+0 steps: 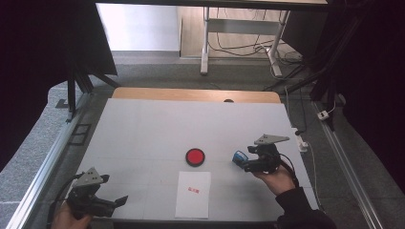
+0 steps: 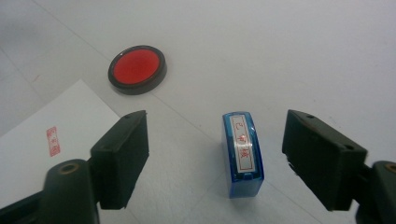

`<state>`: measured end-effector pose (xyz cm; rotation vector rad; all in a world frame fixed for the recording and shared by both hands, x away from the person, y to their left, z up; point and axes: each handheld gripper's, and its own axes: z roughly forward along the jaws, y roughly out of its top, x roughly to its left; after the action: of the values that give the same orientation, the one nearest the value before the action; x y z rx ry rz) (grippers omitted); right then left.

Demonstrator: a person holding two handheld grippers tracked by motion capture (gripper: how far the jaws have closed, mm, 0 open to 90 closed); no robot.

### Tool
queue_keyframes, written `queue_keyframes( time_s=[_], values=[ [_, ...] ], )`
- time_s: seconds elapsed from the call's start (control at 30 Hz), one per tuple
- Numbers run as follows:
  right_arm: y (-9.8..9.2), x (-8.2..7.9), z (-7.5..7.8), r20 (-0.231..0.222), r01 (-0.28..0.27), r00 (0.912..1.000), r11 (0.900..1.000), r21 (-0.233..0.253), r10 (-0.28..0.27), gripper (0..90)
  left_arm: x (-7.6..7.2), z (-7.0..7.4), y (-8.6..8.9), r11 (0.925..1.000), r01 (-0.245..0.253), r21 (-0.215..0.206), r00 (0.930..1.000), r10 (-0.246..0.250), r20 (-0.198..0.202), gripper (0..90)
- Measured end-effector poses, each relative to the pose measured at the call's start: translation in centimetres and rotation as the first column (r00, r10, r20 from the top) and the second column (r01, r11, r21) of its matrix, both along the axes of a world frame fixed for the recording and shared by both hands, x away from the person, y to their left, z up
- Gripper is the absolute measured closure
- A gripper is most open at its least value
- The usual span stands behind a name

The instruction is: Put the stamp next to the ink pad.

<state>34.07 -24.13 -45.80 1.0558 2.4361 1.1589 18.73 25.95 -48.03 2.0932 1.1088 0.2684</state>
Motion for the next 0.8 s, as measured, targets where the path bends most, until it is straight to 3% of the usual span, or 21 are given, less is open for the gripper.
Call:
queue_keyframes(
  time_s=[0.07,0.4,0.8],
  values=[
    [0.1,-0.3,0.1,0.000,-0.002,1.0000,1.000,-0.020,0.002,18.9,0.0,0.0,0.0,1.0000,0.002,0.003,1.0000,-0.002,0.000,0.0],
    [-0.6,-2.6,0.9,-0.005,0.017,0.9998,1.000,-0.015,-0.017,3.0,0.0,0.0,-0.1,0.9999,0.005,0.011,1.0000,-0.005,0.000,0.0],
    [-2.4,-6.0,1.6,0.065,0.076,0.9951,0.997,-0.012,-0.075,0.0,0.0,0.0,-0.1,1.0000,0.003,0.008,1.0000,-0.003,-0.003,0.0]
  ],
)
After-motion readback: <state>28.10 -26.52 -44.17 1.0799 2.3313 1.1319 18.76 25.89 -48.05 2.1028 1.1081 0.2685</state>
